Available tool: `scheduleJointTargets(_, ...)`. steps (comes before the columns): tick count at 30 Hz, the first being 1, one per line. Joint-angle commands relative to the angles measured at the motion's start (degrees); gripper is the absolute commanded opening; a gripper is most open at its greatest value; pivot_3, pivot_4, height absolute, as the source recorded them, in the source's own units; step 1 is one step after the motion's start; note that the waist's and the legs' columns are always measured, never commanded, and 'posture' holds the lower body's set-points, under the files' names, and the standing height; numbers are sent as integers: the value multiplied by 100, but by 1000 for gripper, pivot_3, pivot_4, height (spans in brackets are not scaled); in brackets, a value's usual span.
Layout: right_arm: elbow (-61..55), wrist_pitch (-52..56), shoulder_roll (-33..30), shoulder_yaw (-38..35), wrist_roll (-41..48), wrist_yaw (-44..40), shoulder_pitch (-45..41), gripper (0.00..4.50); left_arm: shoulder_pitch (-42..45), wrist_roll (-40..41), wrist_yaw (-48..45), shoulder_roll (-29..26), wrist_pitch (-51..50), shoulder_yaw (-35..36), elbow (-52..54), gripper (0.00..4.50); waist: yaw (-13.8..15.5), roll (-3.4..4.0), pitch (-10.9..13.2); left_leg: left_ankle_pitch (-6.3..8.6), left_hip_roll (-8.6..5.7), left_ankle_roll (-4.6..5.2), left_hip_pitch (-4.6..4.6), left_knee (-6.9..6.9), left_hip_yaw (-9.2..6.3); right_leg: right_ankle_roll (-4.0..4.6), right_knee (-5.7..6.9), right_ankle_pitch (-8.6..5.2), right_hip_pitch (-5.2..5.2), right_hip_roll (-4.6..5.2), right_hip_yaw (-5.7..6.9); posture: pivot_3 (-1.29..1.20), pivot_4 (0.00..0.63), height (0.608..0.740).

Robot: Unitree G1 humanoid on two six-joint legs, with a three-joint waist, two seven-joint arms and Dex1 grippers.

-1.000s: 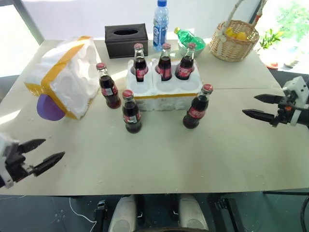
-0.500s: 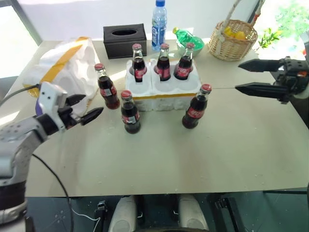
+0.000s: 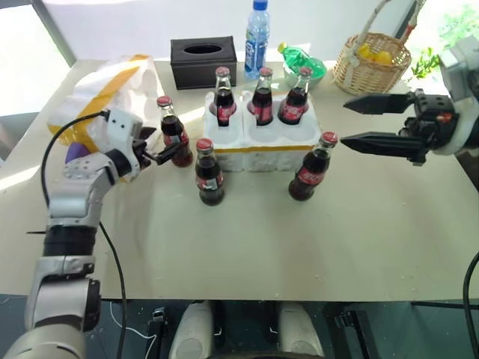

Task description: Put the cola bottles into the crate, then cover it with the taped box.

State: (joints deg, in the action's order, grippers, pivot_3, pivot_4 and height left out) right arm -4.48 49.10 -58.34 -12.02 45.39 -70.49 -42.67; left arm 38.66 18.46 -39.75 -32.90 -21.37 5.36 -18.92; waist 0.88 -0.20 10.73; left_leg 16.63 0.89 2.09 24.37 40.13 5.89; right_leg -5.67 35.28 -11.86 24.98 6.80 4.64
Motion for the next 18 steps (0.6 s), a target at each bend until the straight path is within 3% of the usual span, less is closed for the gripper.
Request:
scheduleJointTargets(1, -234, 19, 40, -185, 170, 143, -120, 4500, 407, -282, -98, 147, 475, -139, -669, 4453, -10, -1, 0, 0, 0, 0, 1, 0, 0, -3, -3, 2, 0, 0, 1, 0, 150, 740)
scheduleJointTargets(4, -295, 76, 54, -202, 228, 209, -117, 4500, 617, -389, -239, 260, 727, -186, -1126, 4453, -17, -1, 0, 0, -2, 1, 0, 0, 1, -5, -4, 3, -1, 0, 1, 0, 150, 740)
scheduleJointTargets(9, -344, 180, 117, -314, 356, 478, -130, 4500, 609, -425, -532, 143, 750, -174, -1075, 2767, -22, -1, 0, 0, 1, 1, 0, 0, 1, -4, -3, 3, 0, -1, 1, 0, 150, 740)
scheduleJointTargets(14, -371, 153, 155, -356, 426, 711, -93, 4500, 280, -224, -859, -222, 444, 10, -414, 2767, -55, -2, 1, 0, 3, 2, 0, 0, 0, -4, -3, 3, 3, -2, 1, 0, 150, 740)
scheduleJointTargets(18, -441, 162, 182, -404, 464, 877, -15, 4500, 267, 645, -1432, -640, -571, 381, 681, 2767, -54, -16, 11, 0, 5, 2, 7, -1, 0, -4, -2, 2, 10, -2, 1, 0, 150, 740)
